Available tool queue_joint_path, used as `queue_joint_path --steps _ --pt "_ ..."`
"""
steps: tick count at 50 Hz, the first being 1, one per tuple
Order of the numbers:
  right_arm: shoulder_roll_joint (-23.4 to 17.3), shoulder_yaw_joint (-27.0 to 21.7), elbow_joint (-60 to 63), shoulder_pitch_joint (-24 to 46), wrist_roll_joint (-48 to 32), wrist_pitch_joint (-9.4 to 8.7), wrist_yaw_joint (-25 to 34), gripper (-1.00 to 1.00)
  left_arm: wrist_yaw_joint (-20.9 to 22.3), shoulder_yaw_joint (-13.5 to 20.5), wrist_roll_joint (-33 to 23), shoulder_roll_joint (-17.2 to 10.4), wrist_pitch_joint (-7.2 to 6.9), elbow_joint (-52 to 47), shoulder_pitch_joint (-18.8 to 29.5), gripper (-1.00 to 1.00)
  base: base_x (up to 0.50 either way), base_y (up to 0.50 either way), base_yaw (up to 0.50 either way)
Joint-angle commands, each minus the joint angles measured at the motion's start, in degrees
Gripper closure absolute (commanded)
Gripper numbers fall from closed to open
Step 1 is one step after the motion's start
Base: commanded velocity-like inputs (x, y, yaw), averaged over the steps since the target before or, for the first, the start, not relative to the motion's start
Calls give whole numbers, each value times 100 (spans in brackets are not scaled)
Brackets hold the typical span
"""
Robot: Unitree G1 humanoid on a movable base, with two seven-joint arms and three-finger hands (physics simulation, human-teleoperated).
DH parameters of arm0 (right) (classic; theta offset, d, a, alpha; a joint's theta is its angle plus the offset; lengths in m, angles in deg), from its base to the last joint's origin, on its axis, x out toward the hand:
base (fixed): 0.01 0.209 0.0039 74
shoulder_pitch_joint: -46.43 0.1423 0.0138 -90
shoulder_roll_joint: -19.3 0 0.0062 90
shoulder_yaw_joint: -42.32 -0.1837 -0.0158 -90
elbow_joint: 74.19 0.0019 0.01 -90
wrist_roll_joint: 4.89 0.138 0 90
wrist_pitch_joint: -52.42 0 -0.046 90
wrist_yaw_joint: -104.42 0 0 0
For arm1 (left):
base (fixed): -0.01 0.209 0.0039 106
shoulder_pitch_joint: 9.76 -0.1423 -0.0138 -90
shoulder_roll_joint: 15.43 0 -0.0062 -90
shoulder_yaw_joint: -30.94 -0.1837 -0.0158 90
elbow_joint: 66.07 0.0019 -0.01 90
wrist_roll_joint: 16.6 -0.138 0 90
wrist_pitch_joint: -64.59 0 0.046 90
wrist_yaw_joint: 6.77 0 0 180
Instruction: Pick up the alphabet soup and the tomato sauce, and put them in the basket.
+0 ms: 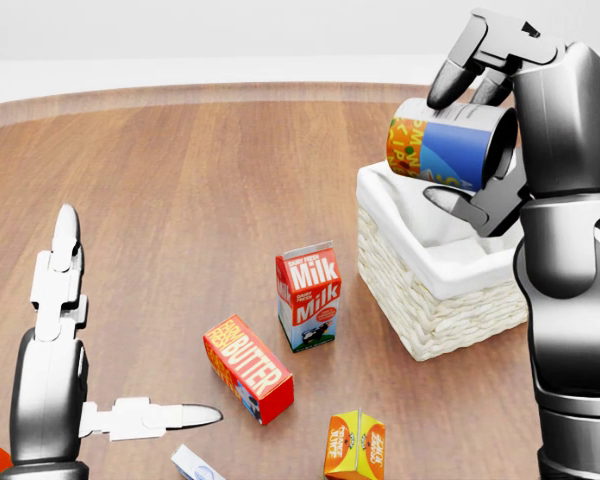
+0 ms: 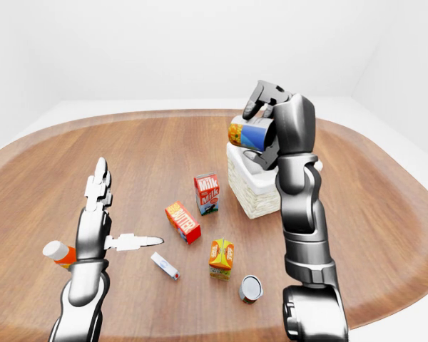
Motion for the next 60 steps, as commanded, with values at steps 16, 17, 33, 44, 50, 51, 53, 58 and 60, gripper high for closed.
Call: queue_joint_path --steps 16,17,33,44,50,51,53,58,60 --pt "-253 250 -2624 1241 -667 0 -1100 100 1 -9 -9 6 0 -14 -12 -100 0 0 0" --pt "-252 265 -2718 1288 -704 0 -1125 100 2 -9 -10 6 0 -14 -9 -100 0 0 0" --pt "-179 580 -4919 2306 -1235 0 -1984 100 9 -15 -6 6 0 -43 -9 -100 0 0 0" --pt "-182 723 -6151 2963 -1526 0 -2491 100 -2 2 4 4 0 0 12 -100 0 0 0" --pt "-184 783 -6565 3099 -1652 0 -2517 100 5 12 17 5 0 15 30 -100 0 0 0" --pt "-181 786 -6598 3106 -1662 0 -2517 100 1 12 17 4 0 25 28 -100 0 0 0" --pt "-161 819 -6775 3137 -1723 0 -2517 100 -8 19 25 -1 0 65 31 -100 0 0 0" --pt "-137 882 -7129 3260 -1873 0 -2517 100 2 10 13 9 0 17 21 -100 0 0 0" --pt "-136 899 -7257 3296 -1935 0 -2517 100 8 7 15 10 0 -7 16 -100 0 0 0"
